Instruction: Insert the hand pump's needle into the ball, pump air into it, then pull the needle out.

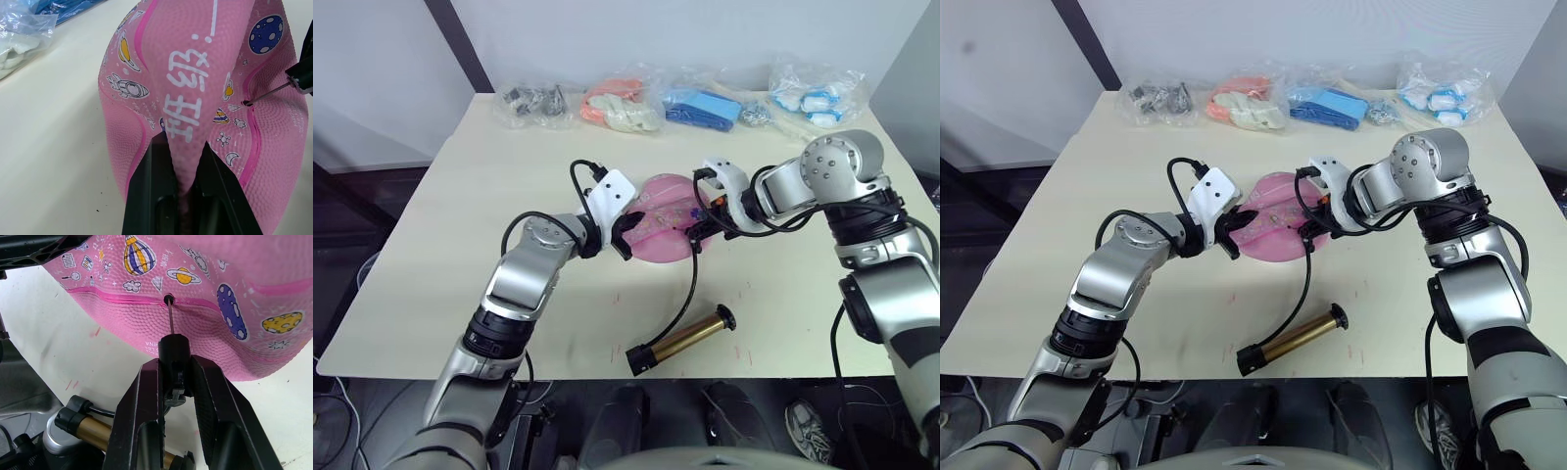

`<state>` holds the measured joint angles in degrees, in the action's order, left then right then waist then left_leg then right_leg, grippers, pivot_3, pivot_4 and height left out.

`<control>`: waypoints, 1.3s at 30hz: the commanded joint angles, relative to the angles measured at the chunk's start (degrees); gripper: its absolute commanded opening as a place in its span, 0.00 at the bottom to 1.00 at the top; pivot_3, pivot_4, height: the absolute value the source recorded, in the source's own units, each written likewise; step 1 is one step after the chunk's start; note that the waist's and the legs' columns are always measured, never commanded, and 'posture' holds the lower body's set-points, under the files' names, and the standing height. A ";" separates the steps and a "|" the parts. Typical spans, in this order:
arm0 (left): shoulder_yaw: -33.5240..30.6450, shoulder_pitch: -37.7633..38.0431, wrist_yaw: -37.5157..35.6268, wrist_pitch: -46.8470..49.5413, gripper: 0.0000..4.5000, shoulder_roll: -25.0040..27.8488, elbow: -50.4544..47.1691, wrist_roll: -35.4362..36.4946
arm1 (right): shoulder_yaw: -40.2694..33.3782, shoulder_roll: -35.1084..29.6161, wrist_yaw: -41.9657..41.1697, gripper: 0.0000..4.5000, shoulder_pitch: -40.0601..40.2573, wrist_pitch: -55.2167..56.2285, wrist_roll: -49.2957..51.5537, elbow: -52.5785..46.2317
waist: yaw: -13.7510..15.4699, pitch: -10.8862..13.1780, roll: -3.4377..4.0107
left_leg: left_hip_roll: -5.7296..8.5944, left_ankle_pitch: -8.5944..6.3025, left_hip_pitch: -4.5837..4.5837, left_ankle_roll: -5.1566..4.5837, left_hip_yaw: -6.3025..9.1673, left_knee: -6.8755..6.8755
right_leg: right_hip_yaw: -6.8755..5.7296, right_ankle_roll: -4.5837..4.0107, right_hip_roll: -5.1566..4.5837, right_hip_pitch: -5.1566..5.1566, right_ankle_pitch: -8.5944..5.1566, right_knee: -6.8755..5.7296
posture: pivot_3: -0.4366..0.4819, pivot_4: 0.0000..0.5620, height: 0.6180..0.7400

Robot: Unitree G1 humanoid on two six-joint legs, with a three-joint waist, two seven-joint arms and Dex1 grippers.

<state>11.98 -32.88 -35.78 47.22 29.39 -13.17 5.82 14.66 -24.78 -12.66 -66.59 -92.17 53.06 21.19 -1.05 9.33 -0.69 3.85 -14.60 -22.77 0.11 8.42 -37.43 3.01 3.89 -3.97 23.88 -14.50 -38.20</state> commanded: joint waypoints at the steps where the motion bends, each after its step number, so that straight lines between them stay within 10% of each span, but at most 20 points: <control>1: 0.69 0.55 -0.33 -0.08 0.01 -0.14 -2.24 0.37 | -1.10 0.70 1.06 0.07 -0.48 -0.33 0.92 0.81 | -0.01 0.00 0.00 | 0.00 0.00 0.00 0.00 0.00 0.00 | 0.00 0.00 0.00 0.00 0.00 0.00 | 0.48 0.27 0.97; 39: -5.34 1.69 0.50 12.88 0.01 -8.49 -2.03 7.17 | -30.32 21.73 29.15 0.07 -1.87 -0.33 -5.40 11.31 | -2.27 -0.18 0.21 | -0.04 0.00 0.42 -0.01 -0.24 0.01 | 0.10 -0.02 0.02 0.00 -0.01 -0.57 | 0.48 0.27 0.97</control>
<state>3.19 -31.66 -33.24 58.80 23.13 -14.54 8.74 -14.51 -4.99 16.00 -68.19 -92.20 47.93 34.76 -3.32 9.15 -0.47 3.81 -14.59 -22.34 0.10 8.17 -37.42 3.11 3.87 -3.95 23.88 -14.51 -38.78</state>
